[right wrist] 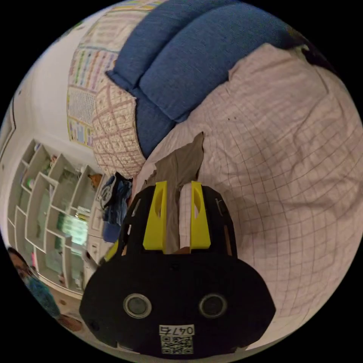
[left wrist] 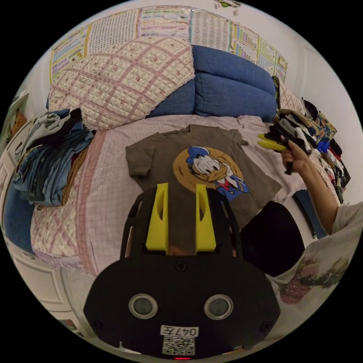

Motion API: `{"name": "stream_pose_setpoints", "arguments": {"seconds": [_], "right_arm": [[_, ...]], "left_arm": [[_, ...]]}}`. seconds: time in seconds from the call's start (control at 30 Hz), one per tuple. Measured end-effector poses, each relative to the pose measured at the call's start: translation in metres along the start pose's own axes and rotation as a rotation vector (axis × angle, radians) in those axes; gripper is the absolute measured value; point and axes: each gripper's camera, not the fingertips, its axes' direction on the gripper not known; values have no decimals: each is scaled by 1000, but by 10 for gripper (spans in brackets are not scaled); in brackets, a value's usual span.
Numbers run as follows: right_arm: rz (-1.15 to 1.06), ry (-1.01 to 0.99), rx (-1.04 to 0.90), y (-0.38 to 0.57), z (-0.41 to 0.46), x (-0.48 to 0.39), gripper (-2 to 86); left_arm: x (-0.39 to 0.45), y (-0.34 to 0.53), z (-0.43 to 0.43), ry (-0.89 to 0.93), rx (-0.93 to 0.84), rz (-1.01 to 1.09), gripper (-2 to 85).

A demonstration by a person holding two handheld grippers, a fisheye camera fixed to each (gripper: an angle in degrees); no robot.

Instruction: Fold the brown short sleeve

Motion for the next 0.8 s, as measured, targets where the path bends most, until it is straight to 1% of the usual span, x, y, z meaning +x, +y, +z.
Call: {"name": "stream_pose_setpoints", "arguments": {"seconds": [0.07, 0.23, 0.33, 0.43, 0.5, 0.53, 0.6, 0.67, 0.7, 0.77, 0.8], "right_arm": [[83, -33, -20, -15, 13, 17, 54], [180, -39, -9, -30, 33, 29, 41], [176, -23, 0, -39, 42, 19, 25], [171, 44, -2, -47, 53, 2, -2], [121, 70, 31, -52, 58, -17, -8], [56, 93, 59, -54, 62, -35, -9], [-106, 182, 55, -56, 76, -74, -10], [-444, 315, -40, -49, 110, -134, -10], [-537, 347, -74, -45, 120, -149, -10], [-845, 476, -206, -17, 158, -191, -9], [-901, 513, -232, -10, 167, -198, -8]], "left_arm": [[14, 29, 3, -24, -23, -27, 103], [22, 70, 14, -38, -86, -60, 96], [16, 84, 17, 9, -100, -90, 93], [9, 94, 15, 29, -88, -116, 90], [7, 101, 13, 32, -84, -127, 88], [6, 105, 13, 35, -84, -135, 88], [5, 111, 11, 45, -81, -144, 87], [4, 120, 7, 57, -75, -148, 87], [4, 122, 6, 57, -74, -149, 87], [3, 129, 3, 56, -79, -148, 85], [3, 131, 2, 57, -80, -147, 85]]}}
